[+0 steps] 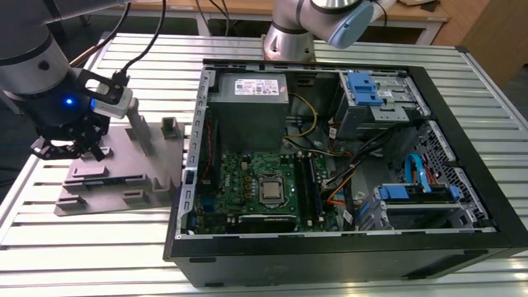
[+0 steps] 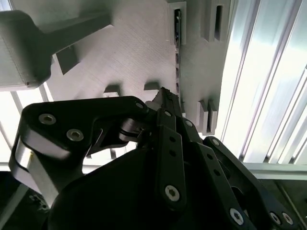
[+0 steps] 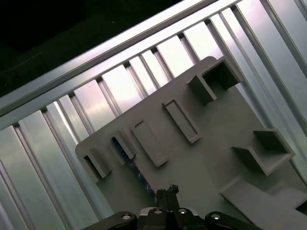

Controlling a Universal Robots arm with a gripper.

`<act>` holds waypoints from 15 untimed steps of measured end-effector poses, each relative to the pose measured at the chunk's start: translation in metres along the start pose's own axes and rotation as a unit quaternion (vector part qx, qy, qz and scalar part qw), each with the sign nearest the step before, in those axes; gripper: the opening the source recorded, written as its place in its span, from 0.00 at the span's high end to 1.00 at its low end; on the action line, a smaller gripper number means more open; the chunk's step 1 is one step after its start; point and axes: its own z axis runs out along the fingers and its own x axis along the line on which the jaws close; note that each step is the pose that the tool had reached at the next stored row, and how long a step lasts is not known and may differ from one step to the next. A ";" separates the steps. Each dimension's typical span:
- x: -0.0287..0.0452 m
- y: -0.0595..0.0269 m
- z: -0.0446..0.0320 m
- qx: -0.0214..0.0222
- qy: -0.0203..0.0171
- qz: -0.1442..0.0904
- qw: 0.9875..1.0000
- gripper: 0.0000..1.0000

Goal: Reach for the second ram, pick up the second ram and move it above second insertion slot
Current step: 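Pick up the second ram and move it above second insertion slot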

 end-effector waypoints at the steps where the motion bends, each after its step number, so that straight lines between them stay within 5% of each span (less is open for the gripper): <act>1: 0.0000 0.0000 0.0000 0.000 0.000 -0.006 1.000 0.89; 8: 0.0000 0.0000 0.0000 -0.001 0.002 -0.046 0.999 0.89; 15: 0.0000 0.0000 0.0000 -0.002 0.004 -0.085 0.996 0.89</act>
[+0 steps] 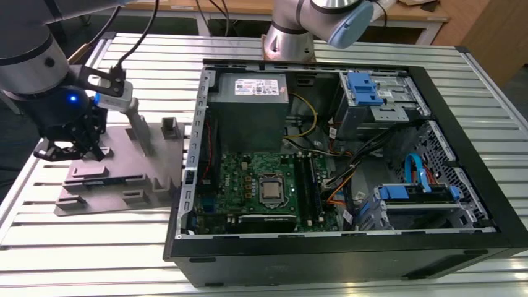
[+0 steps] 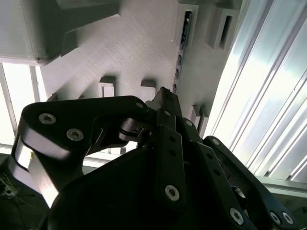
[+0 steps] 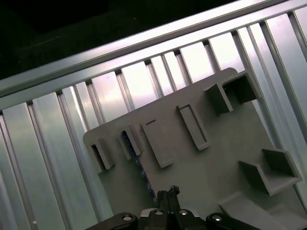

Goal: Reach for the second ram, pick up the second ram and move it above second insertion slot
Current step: 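Pick up the second ram and move it above second insertion slot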

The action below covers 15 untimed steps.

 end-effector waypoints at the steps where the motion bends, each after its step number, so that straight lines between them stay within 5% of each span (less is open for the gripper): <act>1: 0.0000 0.0000 0.0000 0.000 0.000 -0.005 1.000 0.89; 15: 0.0000 0.0000 0.0000 -0.001 0.003 -0.075 0.997 0.89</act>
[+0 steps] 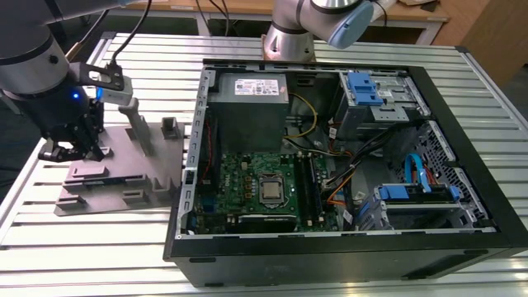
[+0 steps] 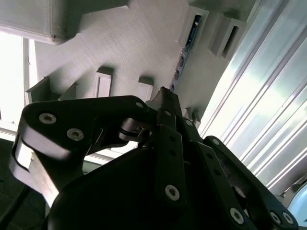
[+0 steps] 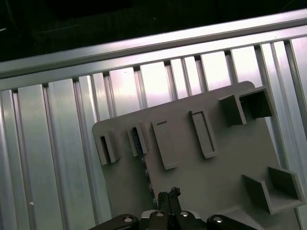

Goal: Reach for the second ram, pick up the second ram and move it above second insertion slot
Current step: 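Pick up the second ram and move it above second insertion slot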

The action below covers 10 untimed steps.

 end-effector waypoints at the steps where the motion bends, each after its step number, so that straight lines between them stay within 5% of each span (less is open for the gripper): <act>1: 0.0000 0.0000 0.0000 0.000 0.000 -0.003 1.000 0.89; 10: 0.0000 0.0000 0.0000 -0.001 0.002 -0.040 0.999 0.89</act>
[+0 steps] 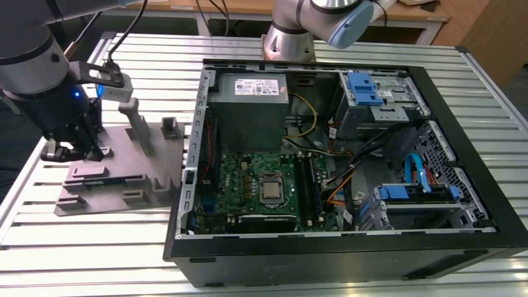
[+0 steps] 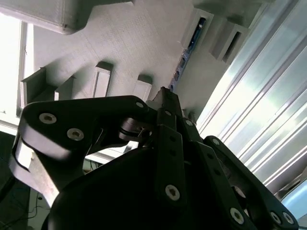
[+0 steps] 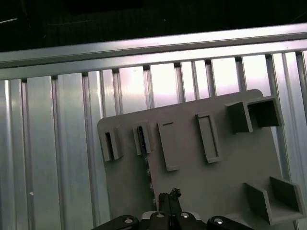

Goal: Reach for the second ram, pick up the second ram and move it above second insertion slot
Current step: 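Pick up the second ram and move it above second insertion slot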

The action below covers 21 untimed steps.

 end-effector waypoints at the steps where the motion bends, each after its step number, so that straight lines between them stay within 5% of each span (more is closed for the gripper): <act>1: 0.0000 0.0000 0.0000 0.000 0.000 -0.004 1.000 0.89; 12: 0.0000 0.0000 0.0000 -0.001 0.002 -0.052 0.999 0.89; 21: 0.0000 0.0000 0.0001 -0.002 0.004 -0.104 0.995 0.89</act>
